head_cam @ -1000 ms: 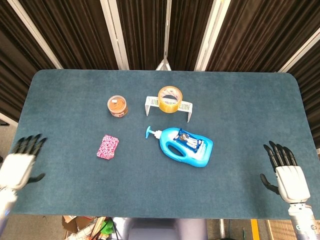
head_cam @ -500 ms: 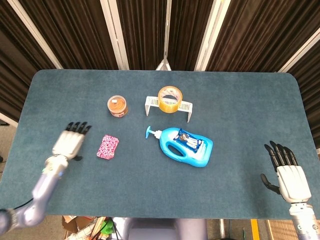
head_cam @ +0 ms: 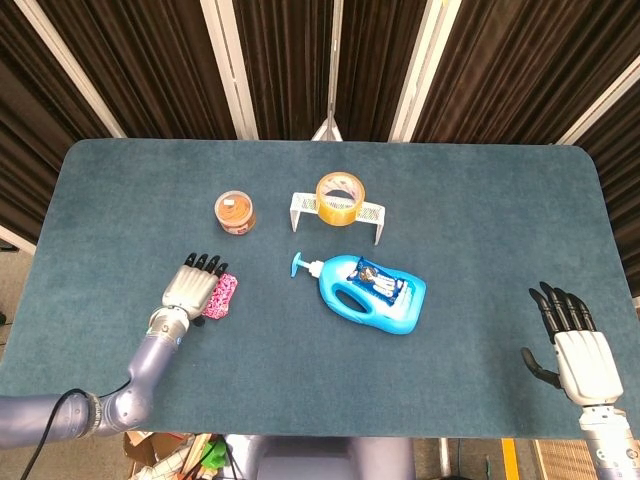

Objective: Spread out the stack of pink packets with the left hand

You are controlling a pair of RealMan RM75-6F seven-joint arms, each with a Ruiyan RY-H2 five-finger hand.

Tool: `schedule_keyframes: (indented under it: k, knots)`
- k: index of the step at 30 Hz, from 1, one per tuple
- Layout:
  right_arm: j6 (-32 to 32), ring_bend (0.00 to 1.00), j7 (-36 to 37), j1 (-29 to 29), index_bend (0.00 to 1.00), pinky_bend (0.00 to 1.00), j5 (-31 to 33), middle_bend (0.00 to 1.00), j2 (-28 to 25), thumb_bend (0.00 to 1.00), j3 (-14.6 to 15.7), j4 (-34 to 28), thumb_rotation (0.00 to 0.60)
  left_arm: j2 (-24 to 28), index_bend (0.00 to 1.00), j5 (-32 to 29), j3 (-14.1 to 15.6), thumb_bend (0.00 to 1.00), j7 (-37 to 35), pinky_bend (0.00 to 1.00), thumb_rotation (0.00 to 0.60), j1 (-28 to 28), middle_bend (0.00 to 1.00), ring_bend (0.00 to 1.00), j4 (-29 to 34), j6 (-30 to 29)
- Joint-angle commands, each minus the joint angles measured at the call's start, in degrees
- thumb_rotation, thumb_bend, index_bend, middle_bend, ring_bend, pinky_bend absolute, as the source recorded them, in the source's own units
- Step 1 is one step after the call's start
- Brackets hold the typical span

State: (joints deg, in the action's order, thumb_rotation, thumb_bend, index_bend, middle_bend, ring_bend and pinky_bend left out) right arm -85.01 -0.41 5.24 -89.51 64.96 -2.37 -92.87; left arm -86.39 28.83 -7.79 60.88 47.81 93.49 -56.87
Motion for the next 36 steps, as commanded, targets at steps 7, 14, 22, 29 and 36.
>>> schedule_keyframes:
  k: [7, 14, 22, 29, 36]
  knots:
    - [-0.07, 0.00, 0.37, 0.02, 0.00, 0.09, -0.01, 0.00, -0.02, 0.36, -0.05, -0.05, 0.600, -2.58, 0.15, -2.83, 0.91, 0.28, -0.01, 0.00, 0.600, 2.64, 0.00, 0.00, -2.64, -0.88]
    - [-0.26, 0.00, 0.63, -0.02, 0.00, 0.09, -0.02, 0.00, 0.00, 0.36, -0.13, -0.13, 0.600, -3.84, 0.50, -1.19, 1.62, 0.47, -2.59, 0.00, 0.600, 2.79, 0.00, 0.00, -3.78, -2.07]
    - [-0.53, 0.00, 0.61, -0.09, 0.00, 0.09, -0.30, 0.00, 0.09, 0.36, -0.06, 0.01, 0.600, -1.40, 0.55, 4.03, 1.72, 0.51, -7.79, 0.00, 0.600, 1.42, 0.00, 0.00, -0.48, -3.75]
    - [-0.60, 0.00, 0.35, -0.12, 0.00, 0.09, -0.35, 0.00, 0.19, 0.36, -0.03, 0.02, 0.600, 3.58, 0.55, 7.82, 3.13, 0.51, -9.98, 0.00, 0.600, 0.16, 0.00, 0.00, 6.86, -5.11]
    - [-0.96, 0.00, 0.08, -0.23, 0.00, 0.09, -0.38, 0.00, 0.32, 0.36, -0.13, -0.01, 0.600, 2.85, 0.55, 8.67, 4.30, 0.51, -8.99, 0.00, 0.600, 1.26, 0.00, 0.00, 8.70, -4.54]
